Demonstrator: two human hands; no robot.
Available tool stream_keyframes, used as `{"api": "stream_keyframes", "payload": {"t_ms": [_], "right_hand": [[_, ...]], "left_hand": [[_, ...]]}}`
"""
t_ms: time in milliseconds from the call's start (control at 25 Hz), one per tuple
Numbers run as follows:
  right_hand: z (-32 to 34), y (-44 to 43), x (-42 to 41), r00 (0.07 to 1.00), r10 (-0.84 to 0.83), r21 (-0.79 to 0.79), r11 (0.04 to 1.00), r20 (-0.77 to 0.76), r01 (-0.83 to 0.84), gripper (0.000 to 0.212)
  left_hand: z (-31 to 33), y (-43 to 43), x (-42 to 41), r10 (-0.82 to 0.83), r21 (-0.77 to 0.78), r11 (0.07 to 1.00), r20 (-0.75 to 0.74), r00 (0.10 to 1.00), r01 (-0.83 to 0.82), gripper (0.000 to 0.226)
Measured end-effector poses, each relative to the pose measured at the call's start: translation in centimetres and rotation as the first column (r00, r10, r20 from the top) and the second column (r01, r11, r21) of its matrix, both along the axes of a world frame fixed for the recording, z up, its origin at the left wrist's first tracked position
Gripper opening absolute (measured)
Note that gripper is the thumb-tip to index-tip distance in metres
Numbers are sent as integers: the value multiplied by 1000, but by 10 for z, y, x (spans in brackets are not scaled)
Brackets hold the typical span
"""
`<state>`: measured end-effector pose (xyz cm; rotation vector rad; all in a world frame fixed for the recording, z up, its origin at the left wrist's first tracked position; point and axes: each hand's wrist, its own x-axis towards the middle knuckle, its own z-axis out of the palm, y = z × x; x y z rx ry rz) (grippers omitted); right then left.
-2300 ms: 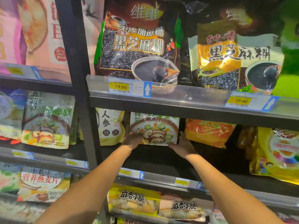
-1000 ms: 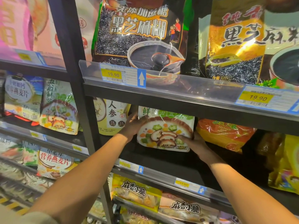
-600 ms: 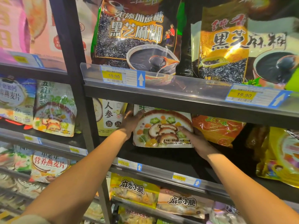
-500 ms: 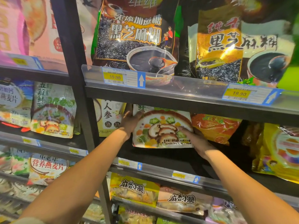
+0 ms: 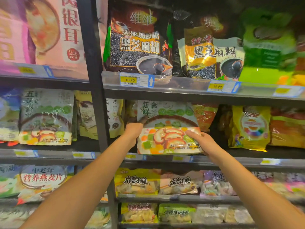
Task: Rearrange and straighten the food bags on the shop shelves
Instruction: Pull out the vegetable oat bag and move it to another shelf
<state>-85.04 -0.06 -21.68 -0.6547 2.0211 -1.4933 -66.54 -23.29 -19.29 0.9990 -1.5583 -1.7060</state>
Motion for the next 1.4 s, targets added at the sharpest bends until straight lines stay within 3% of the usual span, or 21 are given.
{"api": "stream_keyframes", "payload": {"t_ms": [120,240,320,640,760,880,1040,1240,1400], "right_hand": [[1,35,38,998,-52,-30,998,38,53,82],[-8,67,66,991,-122,-51,991,63,125,68],[-14,88,84,985,-162,-46,985,68,165,64],[-31,158,130,974,-220,-68,972,51,223,64],[-34,182,152,974,-227,-82,971,2,227,46],[-43,200,169,969,-245,-85,967,-32,241,44],[-50,216,203,979,-198,-111,975,-45,192,37],[-53,207,241,992,-111,-118,988,-67,102,58],[-50,180,277,999,-42,-129,991,-32,38,61]], "left_hand": [[-4,20,18,-117,12,993,44,992,117,77],[-11,43,28,-209,-53,976,8,978,209,44],[-17,59,35,-252,-54,967,-19,968,250,33],[-26,113,58,-373,-22,928,-78,924,373,20],[-26,136,78,-398,-1,917,-78,914,399,20],[-30,154,103,-420,-25,907,-86,904,419,28],[-35,173,150,-404,-31,914,-111,908,403,28],[-29,181,218,-315,-26,949,-132,940,315,24],[-22,171,277,-238,-56,971,-124,963,233,28]]}}
